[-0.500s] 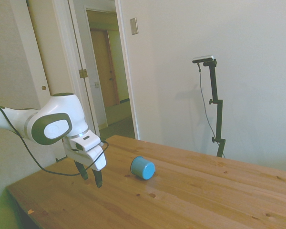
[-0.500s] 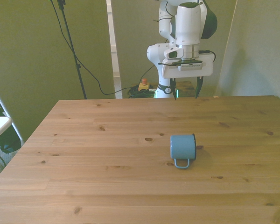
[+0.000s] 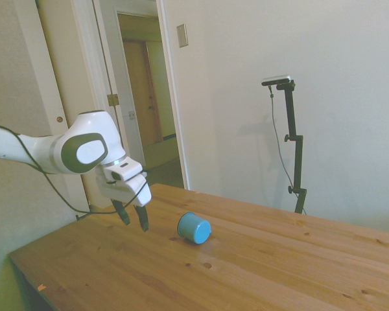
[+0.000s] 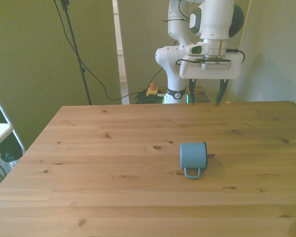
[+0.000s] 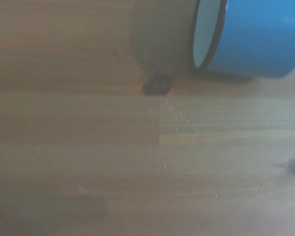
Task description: Flip the mug upright
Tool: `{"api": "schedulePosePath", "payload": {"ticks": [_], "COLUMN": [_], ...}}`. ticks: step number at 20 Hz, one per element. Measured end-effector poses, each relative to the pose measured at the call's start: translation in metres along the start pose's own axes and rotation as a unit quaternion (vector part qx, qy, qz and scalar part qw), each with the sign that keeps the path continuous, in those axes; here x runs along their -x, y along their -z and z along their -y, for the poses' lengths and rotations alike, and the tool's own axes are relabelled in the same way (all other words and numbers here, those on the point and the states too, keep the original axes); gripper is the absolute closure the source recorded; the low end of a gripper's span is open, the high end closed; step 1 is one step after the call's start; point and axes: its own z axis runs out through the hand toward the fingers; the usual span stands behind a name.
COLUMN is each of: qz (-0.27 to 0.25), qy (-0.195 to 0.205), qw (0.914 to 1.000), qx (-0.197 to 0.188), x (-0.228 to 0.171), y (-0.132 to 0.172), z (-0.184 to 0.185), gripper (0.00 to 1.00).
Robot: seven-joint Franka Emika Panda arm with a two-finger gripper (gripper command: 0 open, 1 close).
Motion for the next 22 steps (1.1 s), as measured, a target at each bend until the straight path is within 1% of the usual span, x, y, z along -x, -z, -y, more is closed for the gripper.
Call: {"api": "schedulePosePath", "payload": {"ticks": [4,7,8,10,12,18,22], "qz": [-0.027,-0.044,-0.044,-0.046,-0.058,-0.094,-0.11], "qy": [-0.037,-0.056,-0.06,-0.059,-0.056,-0.047,-0.044], "qw": [0.9976,0.9951,0.9945,0.9943,0.9931,0.9865,0.9808], "qx": [0.051,0.068,0.073,0.077,0.086,0.126,0.154], "x": [-0.028,-0.046,-0.053,-0.054,-0.056,-0.066,-0.074], "y": [-0.003,-0.001,-0.004,-0.002,-0.007,-0.042,-0.07], "z": [0.043,0.068,0.085,0.089,0.099,0.141,0.151], "gripper": [0.0,0.0,0.0,0.0,0.0,0.0,0.0]}}
